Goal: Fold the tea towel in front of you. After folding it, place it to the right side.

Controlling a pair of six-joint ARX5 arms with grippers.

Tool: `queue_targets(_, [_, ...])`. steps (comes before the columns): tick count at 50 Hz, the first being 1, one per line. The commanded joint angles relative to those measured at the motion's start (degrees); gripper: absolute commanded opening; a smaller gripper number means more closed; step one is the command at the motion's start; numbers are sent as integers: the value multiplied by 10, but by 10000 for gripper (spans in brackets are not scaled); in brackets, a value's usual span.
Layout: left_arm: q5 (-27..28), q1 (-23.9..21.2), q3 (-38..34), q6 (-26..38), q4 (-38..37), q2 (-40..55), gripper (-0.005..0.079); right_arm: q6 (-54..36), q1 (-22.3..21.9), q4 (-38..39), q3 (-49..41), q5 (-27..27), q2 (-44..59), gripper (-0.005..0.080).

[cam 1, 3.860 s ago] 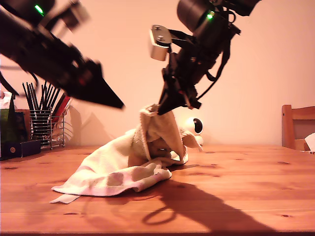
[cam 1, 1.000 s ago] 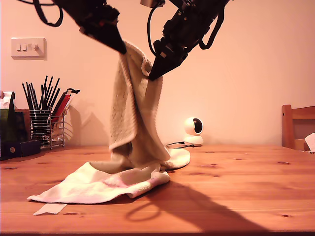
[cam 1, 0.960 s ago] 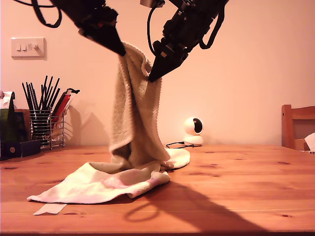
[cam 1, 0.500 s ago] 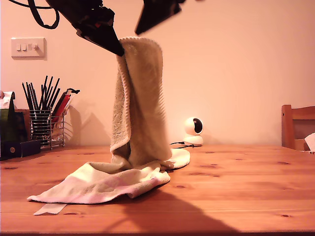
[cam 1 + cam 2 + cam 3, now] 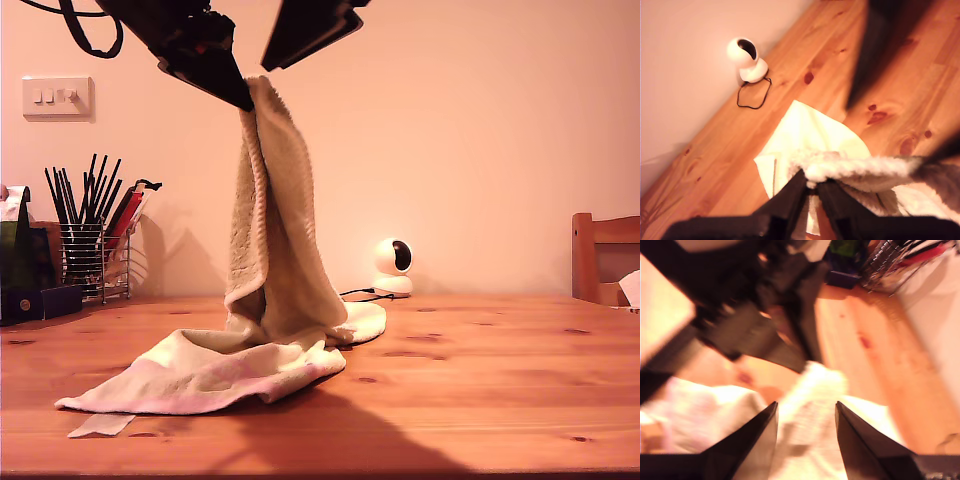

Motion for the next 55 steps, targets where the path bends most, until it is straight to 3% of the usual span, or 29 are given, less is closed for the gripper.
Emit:
queue_targets(1, [3, -2, 1, 1, 7, 10, -23, 10, 10, 0, -2, 0, 9, 325])
queue_targets(17, [10, -7, 1, 5, 5, 11, -23, 30, 13, -7, -2, -1, 9, 325])
queue_targets(46, [121, 17, 38, -2, -7, 10, -23, 34, -12, -51, -2, 2, 9, 325])
queue_targets(55, [140, 20, 58, -3, -11, 10, -24, 27, -16, -50, -2, 38, 9, 322])
